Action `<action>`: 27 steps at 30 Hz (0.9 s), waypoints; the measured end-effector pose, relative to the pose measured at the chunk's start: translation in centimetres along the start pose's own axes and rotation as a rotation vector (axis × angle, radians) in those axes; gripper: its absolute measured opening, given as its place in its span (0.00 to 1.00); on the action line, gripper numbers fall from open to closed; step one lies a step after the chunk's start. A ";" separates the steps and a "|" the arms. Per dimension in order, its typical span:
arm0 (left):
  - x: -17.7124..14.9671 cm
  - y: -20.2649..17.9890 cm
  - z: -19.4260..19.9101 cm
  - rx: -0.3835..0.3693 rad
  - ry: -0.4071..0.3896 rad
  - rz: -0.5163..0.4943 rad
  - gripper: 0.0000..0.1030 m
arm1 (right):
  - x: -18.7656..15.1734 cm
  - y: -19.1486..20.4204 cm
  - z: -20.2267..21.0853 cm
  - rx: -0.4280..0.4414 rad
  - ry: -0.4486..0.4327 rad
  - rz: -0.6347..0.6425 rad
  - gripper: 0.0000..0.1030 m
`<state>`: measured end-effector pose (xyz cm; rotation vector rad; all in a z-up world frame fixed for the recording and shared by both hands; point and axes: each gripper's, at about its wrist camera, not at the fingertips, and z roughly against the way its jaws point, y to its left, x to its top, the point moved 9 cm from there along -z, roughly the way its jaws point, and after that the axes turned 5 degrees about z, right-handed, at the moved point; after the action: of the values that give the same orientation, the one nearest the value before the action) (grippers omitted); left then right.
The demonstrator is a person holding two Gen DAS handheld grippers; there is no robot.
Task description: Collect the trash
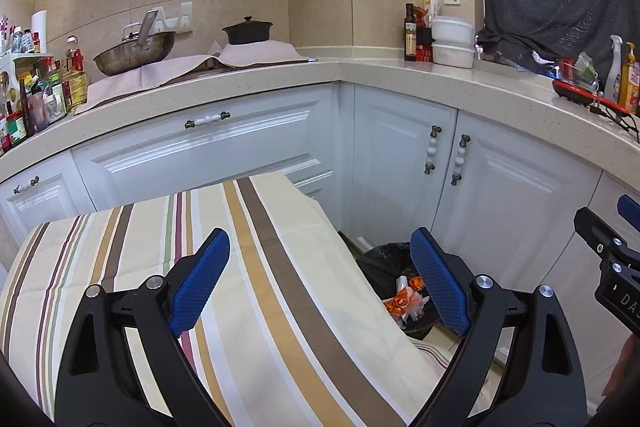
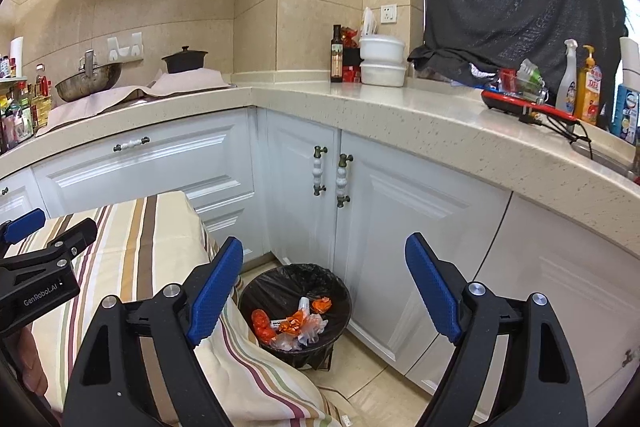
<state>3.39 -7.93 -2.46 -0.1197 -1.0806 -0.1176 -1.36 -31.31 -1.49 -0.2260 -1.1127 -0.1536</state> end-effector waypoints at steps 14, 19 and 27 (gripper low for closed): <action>0.8 -0.4 1.7 -0.030 -0.038 -0.005 0.87 | 0.2 -0.2 1.4 -0.017 -0.023 -0.005 0.79; 0.8 -0.8 1.7 -0.035 -0.037 -0.010 0.87 | 0.2 -0.4 1.5 -0.022 -0.022 -0.009 0.79; 0.5 -1.3 1.6 -0.041 -0.030 -0.014 0.87 | 0.1 -0.5 1.5 -0.032 -0.018 -0.015 0.79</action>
<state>2.04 -8.99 -1.25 -0.1508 -1.1093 -0.1507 -2.72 -31.46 -0.69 -0.2482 -1.1306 -0.1830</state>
